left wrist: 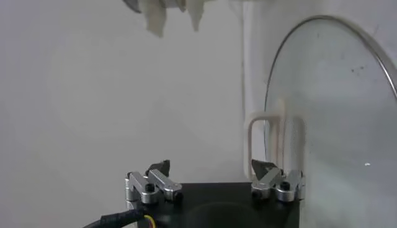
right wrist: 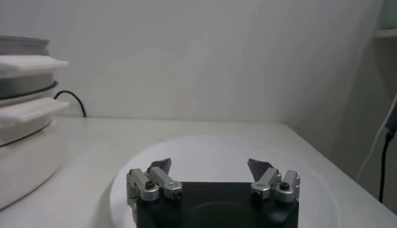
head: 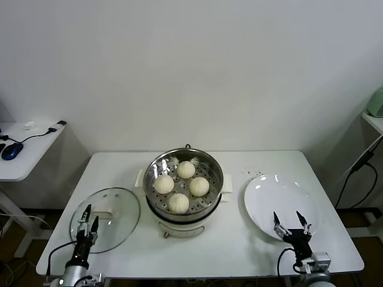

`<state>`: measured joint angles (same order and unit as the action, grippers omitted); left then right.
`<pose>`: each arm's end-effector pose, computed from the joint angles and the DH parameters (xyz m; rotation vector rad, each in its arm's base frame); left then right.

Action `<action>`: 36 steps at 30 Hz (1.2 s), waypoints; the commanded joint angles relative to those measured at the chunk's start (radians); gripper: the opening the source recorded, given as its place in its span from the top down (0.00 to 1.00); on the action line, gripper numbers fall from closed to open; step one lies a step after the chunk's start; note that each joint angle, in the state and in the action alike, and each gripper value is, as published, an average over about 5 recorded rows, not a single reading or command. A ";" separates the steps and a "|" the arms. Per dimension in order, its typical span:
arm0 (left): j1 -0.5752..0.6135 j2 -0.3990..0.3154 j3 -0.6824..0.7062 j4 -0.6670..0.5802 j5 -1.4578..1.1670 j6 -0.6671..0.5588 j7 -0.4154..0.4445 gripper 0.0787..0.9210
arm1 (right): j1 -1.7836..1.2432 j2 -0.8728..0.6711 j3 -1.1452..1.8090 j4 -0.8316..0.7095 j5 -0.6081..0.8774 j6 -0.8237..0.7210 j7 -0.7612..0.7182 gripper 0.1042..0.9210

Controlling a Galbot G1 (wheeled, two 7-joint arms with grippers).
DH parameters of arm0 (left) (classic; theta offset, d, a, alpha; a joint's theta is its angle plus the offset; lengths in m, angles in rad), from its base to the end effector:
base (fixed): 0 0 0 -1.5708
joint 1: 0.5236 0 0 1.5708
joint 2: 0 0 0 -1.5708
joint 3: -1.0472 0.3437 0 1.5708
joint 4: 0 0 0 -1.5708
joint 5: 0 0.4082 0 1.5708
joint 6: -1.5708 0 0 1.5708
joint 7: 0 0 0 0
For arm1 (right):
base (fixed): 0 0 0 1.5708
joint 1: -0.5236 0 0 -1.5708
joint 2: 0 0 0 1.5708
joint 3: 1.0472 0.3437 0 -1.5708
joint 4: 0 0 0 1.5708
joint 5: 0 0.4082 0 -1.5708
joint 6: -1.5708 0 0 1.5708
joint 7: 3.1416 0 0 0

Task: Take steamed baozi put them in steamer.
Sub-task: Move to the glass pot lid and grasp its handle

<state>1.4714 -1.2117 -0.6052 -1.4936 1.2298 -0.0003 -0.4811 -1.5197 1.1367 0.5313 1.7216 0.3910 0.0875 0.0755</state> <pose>0.2299 0.1629 -0.4764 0.1073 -2.1187 -2.2462 0.2433 -0.1216 -0.4106 -0.0169 -2.8987 0.0529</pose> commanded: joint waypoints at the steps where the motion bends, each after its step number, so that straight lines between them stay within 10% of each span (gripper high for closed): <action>1: -0.110 0.010 0.018 0.114 0.071 0.005 -0.013 0.12 | -0.014 0.009 0.007 0.077 -0.013 -0.042 0.011 0.12; 13: -0.165 0.005 0.040 0.189 0.064 -0.005 -0.016 0.15 | -0.015 0.011 0.014 0.113 -0.023 -0.064 0.013 0.12; 26: -0.178 -0.006 0.035 0.291 0.074 -0.025 -0.047 0.59 | -0.005 0.008 0.006 0.108 -0.025 -0.072 0.008 0.12; 36: -0.140 -0.014 0.014 0.147 0.003 -0.038 -0.024 0.91 | 0.004 0.008 -0.005 0.115 -0.028 -0.079 0.007 0.12</action>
<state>1.3137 -1.2262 -0.5840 -1.2625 1.2818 -0.0359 -0.5234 -1.5166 1.1445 0.5295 1.8319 0.3653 0.0104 0.0833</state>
